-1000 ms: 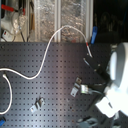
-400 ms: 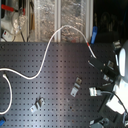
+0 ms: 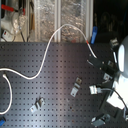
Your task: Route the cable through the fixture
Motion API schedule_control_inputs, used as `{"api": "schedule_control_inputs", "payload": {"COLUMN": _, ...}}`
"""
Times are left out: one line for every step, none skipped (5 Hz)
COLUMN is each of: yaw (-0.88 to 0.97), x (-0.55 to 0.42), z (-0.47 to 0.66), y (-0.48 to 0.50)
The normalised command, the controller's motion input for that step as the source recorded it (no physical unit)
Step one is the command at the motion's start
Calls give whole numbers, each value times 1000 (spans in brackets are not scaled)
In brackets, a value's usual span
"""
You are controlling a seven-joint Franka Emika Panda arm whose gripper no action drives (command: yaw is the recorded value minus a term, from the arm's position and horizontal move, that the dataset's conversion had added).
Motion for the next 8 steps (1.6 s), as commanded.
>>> {"api": "schedule_control_inputs", "payload": {"yaw": -77, "x": -55, "z": 0, "y": 30}}
{"api": "schedule_control_inputs", "payload": {"yaw": 0, "x": -244, "z": 1, "y": 131}}
{"api": "schedule_control_inputs", "payload": {"yaw": 43, "x": -317, "z": 1, "y": 152}}
{"api": "schedule_control_inputs", "payload": {"yaw": 0, "x": -218, "z": 0, "y": 119}}
{"api": "schedule_control_inputs", "payload": {"yaw": 0, "x": -191, "z": 1, "y": 102}}
{"api": "schedule_control_inputs", "payload": {"yaw": 0, "x": -85, "z": 0, "y": 47}}
{"api": "schedule_control_inputs", "payload": {"yaw": 0, "x": 1, "z": 49, "y": 1}}
{"api": "schedule_control_inputs", "payload": {"yaw": -46, "x": 102, "z": 211, "y": -206}}
